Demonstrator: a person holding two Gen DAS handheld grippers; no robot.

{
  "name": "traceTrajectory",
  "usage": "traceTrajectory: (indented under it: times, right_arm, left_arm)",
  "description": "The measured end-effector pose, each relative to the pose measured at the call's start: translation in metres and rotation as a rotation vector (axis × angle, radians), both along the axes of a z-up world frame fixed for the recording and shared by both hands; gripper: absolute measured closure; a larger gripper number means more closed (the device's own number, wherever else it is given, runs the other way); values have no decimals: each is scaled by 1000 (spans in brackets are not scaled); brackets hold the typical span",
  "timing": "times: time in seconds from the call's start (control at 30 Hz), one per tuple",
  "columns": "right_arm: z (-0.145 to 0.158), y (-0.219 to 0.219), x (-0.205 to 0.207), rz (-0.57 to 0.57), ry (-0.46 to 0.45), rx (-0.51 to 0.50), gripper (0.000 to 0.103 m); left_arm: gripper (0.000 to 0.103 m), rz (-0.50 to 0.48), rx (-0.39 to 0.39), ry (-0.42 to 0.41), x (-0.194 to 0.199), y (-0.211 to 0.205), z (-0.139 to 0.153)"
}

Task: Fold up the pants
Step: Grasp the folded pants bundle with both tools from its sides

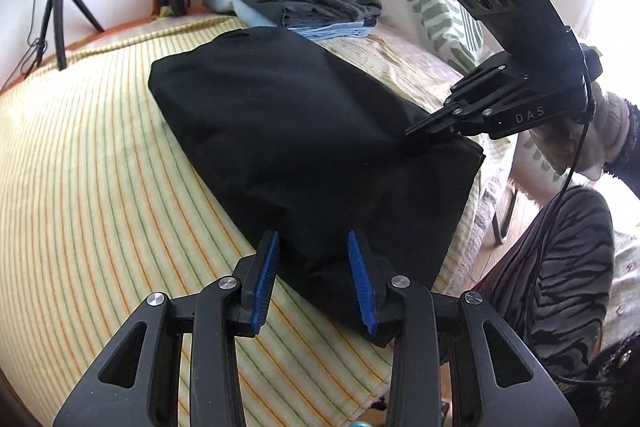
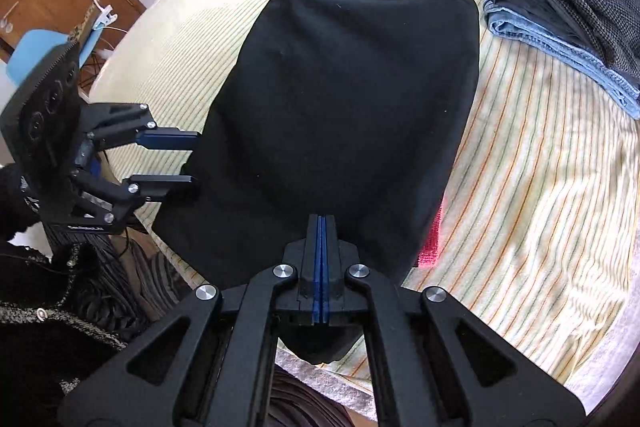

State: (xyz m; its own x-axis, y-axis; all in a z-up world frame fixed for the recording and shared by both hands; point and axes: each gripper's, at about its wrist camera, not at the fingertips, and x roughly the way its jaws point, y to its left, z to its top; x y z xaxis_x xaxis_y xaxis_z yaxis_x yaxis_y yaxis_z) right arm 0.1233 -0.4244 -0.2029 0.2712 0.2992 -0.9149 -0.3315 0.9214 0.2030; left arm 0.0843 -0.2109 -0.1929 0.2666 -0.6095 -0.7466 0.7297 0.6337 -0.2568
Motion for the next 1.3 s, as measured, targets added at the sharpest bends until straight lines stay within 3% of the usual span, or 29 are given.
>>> traceTrajectory:
  times: [0.07, 0.13, 0.17, 0.2, 0.27, 0.43, 0.57, 0.8, 1.03, 1.17, 1.3]
  right_arm:
    - [5, -4, -1, -3, -6, 9, 103]
    - [12, -11, 0, -34, -30, 27, 94]
    - [16, -17, 3, -62, -46, 40, 74]
    - [20, -26, 7, -104, -67, 66, 46]
    - [23, -41, 14, -168, -98, 100, 25]
    - [6, -63, 37, -213, -20, 176, 25]
    - [-6, -70, 48, -218, 31, 230, 25]
    - [-23, -75, 53, -177, 73, 332, 25]
    - [-31, -83, 57, -166, 67, 463, 23]
    - [-33, -85, 57, -163, 67, 504, 32]
    - [-37, -91, 57, -179, 78, 527, 61]
  left_arm:
    - [57, 23, 22, -4, 0, 3, 4]
    - [52, 44, 38, -6, 3, 6, 9]
    - [52, 57, 44, -4, 6, 7, 11]
    - [51, 72, 49, -2, 9, 7, 12]
    - [43, 113, 54, 17, 18, 9, 15]
    - [39, 149, 50, 73, 33, 8, 13]
    - [39, 172, 5, 161, 46, 10, 7]
    - [38, 233, -165, 386, 70, 24, -10]
    - [38, 227, -216, 401, 76, 19, -16]
    - [40, 201, -217, 387, 78, 8, -15]
    - [41, 155, -195, 363, 77, 5, -13]
